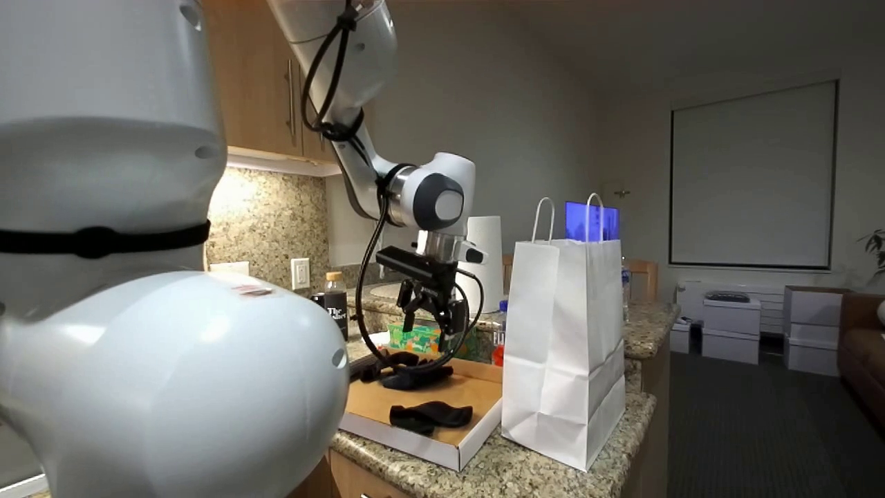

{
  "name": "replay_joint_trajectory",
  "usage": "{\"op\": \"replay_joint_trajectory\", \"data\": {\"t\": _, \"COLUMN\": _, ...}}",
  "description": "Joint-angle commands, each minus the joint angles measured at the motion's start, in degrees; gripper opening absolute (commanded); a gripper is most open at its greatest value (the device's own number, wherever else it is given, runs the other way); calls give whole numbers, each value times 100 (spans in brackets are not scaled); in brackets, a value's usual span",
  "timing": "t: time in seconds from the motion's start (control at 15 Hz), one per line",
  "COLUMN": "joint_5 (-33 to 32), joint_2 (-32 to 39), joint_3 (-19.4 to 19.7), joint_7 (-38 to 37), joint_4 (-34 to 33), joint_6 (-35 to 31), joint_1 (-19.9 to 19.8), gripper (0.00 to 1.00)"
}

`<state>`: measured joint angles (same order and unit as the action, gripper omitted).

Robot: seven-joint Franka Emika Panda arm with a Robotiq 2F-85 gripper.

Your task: Place the black socks inside the white bag

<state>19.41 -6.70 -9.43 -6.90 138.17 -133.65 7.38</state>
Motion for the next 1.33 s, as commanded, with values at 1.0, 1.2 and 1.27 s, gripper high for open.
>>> {"op": "replay_joint_trajectory", "data": {"t": 1.0, "joint_5": -962, "joint_2": 1998, "joint_3": 60, "joint_7": -1309, "joint_4": -293, "joint_6": -1055, "joint_1": 303, "gripper": 74}}
{"op": "replay_joint_trajectory", "data": {"t": 1.2, "joint_5": -941, "joint_2": 2104, "joint_3": 82, "joint_7": -1274, "joint_4": -372, "joint_6": -1009, "joint_1": 323, "gripper": 53}}
{"op": "replay_joint_trajectory", "data": {"t": 1.27, "joint_5": -919, "joint_2": 2102, "joint_3": 88, "joint_7": -1254, "joint_4": -391, "joint_6": -990, "joint_1": 315, "gripper": 47}}
